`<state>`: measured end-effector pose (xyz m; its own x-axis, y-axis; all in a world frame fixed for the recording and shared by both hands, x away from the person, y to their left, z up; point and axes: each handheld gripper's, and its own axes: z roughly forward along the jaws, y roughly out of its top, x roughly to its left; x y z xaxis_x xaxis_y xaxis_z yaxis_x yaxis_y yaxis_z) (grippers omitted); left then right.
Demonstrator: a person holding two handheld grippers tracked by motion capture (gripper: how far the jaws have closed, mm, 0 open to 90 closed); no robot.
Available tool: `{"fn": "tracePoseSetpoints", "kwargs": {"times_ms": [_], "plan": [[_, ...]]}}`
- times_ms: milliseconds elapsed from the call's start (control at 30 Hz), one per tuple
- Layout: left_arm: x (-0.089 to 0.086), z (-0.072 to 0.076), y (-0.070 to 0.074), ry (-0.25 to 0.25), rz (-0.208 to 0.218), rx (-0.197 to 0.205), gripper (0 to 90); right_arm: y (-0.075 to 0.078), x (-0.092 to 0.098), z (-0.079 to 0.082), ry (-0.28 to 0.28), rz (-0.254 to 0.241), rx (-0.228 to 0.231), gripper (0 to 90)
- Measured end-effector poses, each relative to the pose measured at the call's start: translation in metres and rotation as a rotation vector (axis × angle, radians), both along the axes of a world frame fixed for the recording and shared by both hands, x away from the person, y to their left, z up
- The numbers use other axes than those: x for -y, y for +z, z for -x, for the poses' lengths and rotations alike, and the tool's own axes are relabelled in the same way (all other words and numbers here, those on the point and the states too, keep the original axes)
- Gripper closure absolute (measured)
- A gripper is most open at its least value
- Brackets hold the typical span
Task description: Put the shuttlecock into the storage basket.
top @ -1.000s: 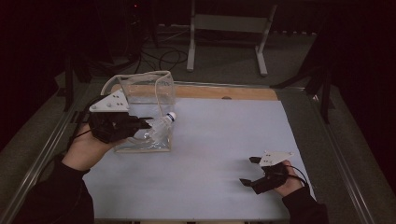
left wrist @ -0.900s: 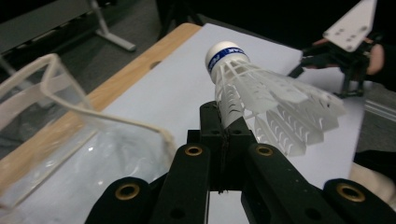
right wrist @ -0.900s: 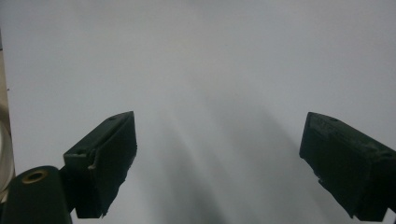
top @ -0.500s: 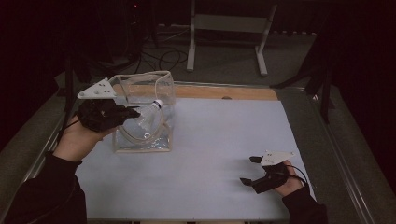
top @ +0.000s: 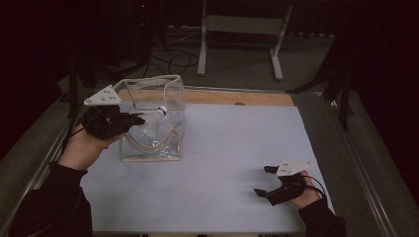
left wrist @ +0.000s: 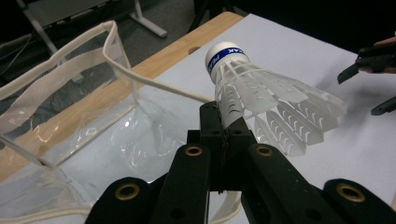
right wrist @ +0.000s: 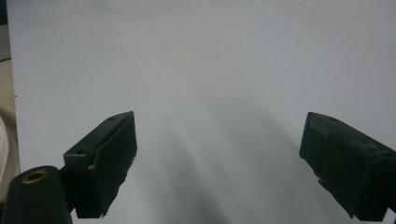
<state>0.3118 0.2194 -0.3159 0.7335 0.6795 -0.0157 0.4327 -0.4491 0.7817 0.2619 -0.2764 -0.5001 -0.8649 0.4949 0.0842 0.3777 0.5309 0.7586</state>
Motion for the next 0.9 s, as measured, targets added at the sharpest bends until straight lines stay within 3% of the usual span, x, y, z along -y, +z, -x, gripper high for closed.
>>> {"fn": "tracePoseSetpoints", "kwargs": {"times_ms": [467, 900], "plan": [[0.0, -0.008, -0.019, 0.035, -0.039, -0.057, 90.0, -0.004, -0.001, 0.001, 0.01, -0.005, -0.016, 10.6], [0.004, -0.012, -0.028, 0.043, -0.069, -0.096, 90.0, -0.003, 0.0, 0.001, 0.013, -0.01, -0.019, 10.7]]}}
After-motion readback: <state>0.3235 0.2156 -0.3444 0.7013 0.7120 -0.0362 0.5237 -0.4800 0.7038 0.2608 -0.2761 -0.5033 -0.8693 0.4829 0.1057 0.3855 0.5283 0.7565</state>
